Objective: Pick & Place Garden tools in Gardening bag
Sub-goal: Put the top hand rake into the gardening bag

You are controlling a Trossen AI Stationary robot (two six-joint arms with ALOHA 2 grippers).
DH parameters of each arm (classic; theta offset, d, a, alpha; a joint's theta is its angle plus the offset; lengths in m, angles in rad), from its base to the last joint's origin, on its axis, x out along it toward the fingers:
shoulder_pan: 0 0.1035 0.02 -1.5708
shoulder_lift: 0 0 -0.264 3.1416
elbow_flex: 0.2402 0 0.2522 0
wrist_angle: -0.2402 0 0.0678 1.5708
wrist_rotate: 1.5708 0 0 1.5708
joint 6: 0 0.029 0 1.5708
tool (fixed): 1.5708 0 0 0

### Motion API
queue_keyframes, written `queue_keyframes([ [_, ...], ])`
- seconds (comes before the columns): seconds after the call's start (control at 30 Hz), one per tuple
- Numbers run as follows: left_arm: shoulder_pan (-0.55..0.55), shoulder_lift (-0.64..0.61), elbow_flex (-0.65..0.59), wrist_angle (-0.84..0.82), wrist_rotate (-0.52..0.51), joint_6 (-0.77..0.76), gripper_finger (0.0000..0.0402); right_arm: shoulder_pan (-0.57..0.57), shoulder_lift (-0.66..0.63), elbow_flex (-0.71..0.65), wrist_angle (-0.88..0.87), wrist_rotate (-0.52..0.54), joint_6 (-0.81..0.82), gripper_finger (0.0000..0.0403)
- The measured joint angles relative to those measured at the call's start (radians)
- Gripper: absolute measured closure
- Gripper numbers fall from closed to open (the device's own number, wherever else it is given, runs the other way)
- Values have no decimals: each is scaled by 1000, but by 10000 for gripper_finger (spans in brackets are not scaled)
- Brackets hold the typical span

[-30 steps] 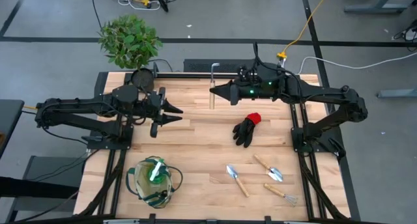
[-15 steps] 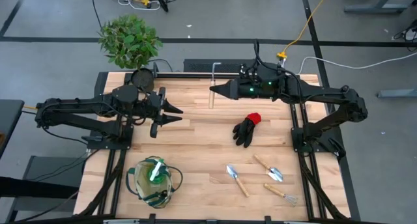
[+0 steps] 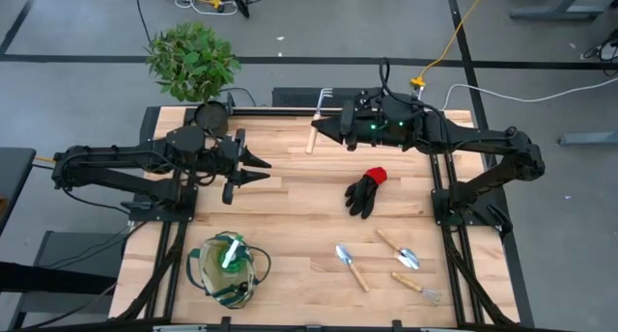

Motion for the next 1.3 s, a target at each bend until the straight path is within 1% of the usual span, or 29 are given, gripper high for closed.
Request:
queue_keyframes([
  [0.23,0,0,0,3,0,178,287,4,0,0,6,5,6,342],
  [0.33,0,0,0,11,0,281,287,4,0,0,5,-2,6,342],
  [0.67,0,0,0,123,0,613,287,4,0,0,-2,-9,12,342],
  [0.93,0,0,0,139,0,878,287,8,0,0,-3,-9,18,341],
  [1.03,-5,1,0,140,-1,1012,287,11,0,0,-7,-38,38,341],
  [1.17,-28,3,0,161,-51,1196,287,17,0,0,-34,-62,71,341],
  [1.3,-50,3,0,176,-107,1285,287,24,1,0,-44,-81,82,341],
])
